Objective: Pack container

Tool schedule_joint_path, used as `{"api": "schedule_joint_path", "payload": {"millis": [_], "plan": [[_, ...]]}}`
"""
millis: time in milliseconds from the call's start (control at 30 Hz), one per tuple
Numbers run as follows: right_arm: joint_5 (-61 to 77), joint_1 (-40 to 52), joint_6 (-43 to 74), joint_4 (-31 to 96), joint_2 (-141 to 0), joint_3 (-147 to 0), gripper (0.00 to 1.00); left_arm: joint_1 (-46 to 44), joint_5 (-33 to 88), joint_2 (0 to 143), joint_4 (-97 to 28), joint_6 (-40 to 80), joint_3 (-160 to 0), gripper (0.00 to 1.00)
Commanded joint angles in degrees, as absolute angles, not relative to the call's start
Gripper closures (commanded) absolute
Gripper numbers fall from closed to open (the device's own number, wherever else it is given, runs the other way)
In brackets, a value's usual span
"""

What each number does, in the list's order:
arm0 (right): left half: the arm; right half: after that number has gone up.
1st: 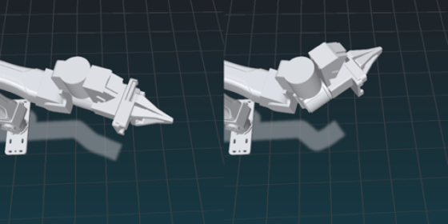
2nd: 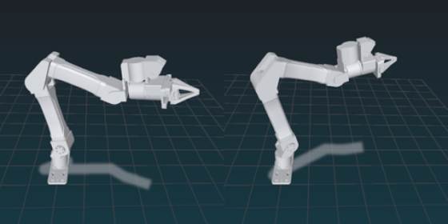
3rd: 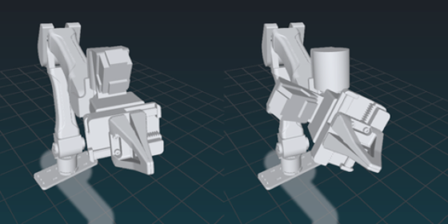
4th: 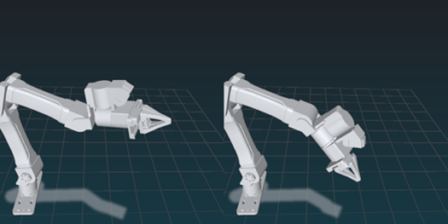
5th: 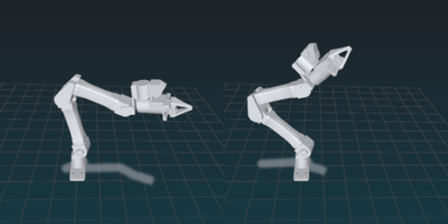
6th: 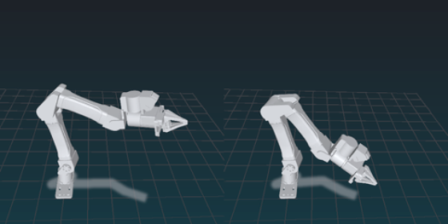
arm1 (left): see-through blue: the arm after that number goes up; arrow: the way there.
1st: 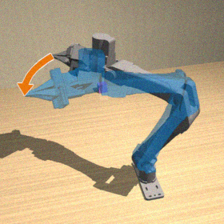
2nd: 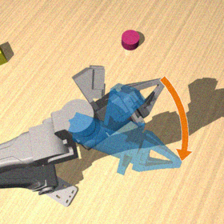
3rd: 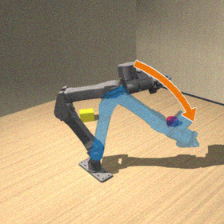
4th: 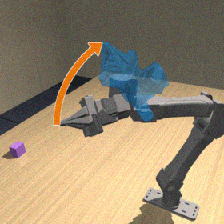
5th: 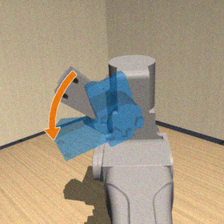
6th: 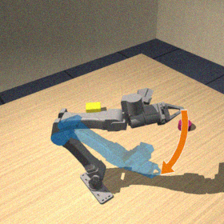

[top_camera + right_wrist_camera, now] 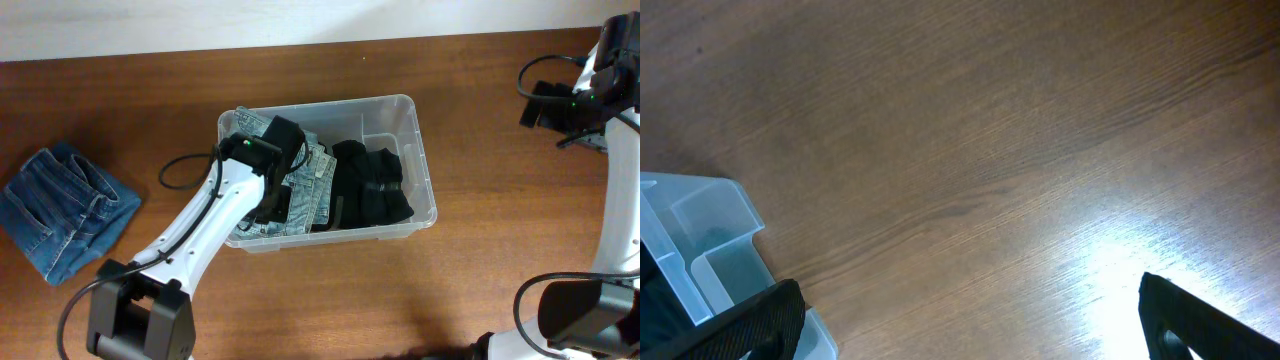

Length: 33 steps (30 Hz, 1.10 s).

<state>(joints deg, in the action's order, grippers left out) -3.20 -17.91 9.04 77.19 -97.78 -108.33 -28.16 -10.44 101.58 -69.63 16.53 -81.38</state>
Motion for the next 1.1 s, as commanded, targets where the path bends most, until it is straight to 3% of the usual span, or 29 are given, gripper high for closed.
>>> {"api": "schedule_joint_path", "payload": {"millis": [0,500,767,1067], "plan": [[-3.68,-18.02,9.45,77.19,-97.78,-108.81,0.01,-28.36,-6.37,101.69,-68.38,17.28,-78.24,1.0],[-3.68,-18.02,9.43,77.19,-97.78,-108.81,0.01,-28.4,12.43,101.69,-57.3,17.04,-75.99,1.0],[-3.68,-18.02,9.43,77.19,-97.78,-108.81,0.01,-28.4,12.08,101.65,-56.29,17.02,-78.81,1.0],[-3.68,-18.02,9.45,77.19,-97.78,-108.81,0.01,-28.4,-4.01,101.21,-68.23,17.98,-90.32,1.0]]}}
